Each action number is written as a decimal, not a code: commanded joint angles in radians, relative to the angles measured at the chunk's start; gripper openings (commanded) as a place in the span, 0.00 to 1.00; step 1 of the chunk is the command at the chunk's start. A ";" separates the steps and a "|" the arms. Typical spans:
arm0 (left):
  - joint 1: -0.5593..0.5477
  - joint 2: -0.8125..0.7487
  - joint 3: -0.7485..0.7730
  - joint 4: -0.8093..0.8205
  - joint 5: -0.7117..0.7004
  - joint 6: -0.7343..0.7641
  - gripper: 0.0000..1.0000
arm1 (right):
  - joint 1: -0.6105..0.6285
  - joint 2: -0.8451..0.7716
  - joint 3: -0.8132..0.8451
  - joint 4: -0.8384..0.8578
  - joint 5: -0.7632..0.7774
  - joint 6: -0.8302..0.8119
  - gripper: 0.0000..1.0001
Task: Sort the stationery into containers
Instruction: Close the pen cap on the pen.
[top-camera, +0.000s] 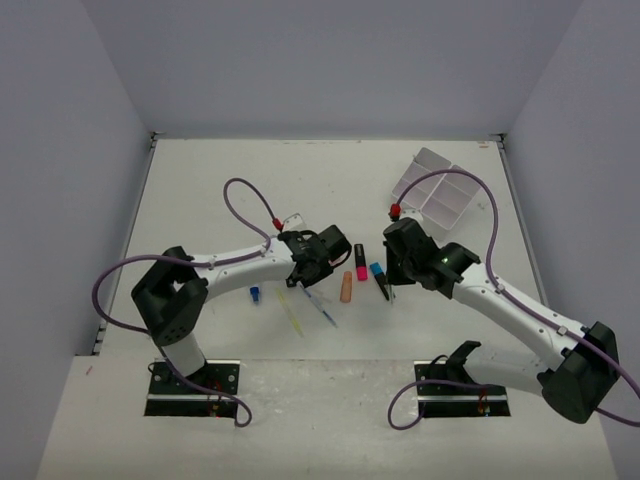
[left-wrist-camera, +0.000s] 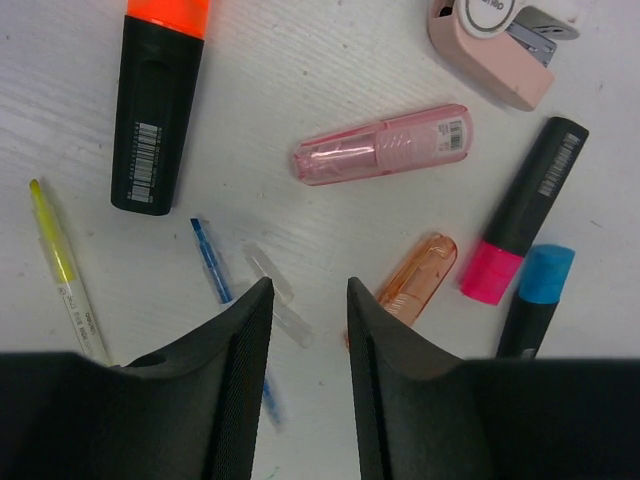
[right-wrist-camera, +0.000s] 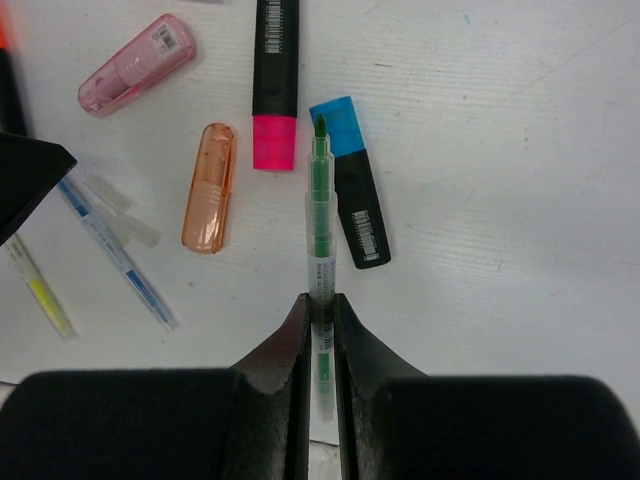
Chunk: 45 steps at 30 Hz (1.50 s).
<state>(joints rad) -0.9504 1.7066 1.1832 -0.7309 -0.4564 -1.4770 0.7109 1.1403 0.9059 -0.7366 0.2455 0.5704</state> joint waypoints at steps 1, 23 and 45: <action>-0.003 0.048 0.062 -0.070 -0.024 -0.080 0.37 | -0.009 -0.045 -0.025 0.043 0.006 -0.035 0.00; -0.005 0.125 0.033 -0.001 0.028 -0.059 0.31 | -0.021 -0.031 -0.045 0.095 -0.041 -0.063 0.00; -0.007 0.118 0.024 -0.001 0.007 -0.042 0.32 | -0.025 -0.019 -0.045 0.097 -0.046 -0.067 0.00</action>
<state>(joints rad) -0.9516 1.8362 1.1992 -0.7395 -0.4119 -1.5257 0.6907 1.1134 0.8616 -0.6647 0.2096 0.5151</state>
